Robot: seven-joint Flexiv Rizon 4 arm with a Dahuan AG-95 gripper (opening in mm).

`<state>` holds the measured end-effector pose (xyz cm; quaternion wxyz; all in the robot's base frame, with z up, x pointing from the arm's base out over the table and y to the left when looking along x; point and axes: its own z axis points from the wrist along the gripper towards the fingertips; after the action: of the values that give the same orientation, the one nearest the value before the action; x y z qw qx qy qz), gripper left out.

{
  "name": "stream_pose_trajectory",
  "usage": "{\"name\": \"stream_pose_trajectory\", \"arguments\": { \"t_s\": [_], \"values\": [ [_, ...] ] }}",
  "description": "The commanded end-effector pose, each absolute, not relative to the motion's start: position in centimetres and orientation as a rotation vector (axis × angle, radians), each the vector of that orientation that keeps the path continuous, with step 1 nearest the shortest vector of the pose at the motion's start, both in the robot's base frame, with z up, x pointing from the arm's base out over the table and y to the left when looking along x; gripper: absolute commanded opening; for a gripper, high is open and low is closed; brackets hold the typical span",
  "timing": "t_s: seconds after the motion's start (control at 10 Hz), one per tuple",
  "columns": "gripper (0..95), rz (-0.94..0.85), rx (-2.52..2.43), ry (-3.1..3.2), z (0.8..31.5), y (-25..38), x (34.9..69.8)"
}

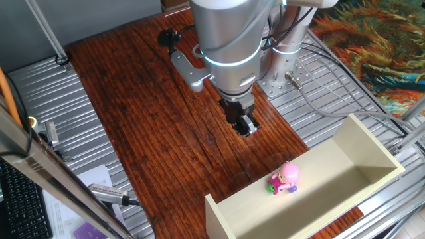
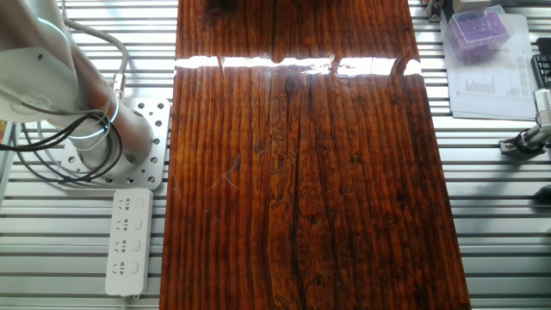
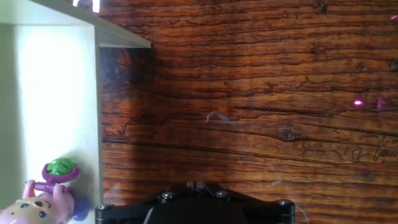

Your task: Put the object on the shelf

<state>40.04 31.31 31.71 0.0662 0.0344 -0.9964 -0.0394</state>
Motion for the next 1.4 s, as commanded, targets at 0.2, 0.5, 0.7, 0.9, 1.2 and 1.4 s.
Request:
{"name": "stream_pose_trajectory", "arguments": {
  "t_s": [0.2,0.5,0.7,0.9,1.2,1.4],
  "values": [
    [0.0,-0.112,0.109,-3.004,31.6,31.3,40.2],
    [0.0,-0.116,0.103,-3.003,30.8,31.1,40.3],
    [0.0,-0.112,0.102,-3.002,30.3,30.8,40.3],
    [0.0,-0.112,0.101,-3.002,30.3,30.7,40.3],
    [0.0,-0.109,0.092,-3.0,30.1,30.3,40.3],
    [0.0,-0.112,0.114,-3.004,29.4,29.2,40.1]
  ]
}}
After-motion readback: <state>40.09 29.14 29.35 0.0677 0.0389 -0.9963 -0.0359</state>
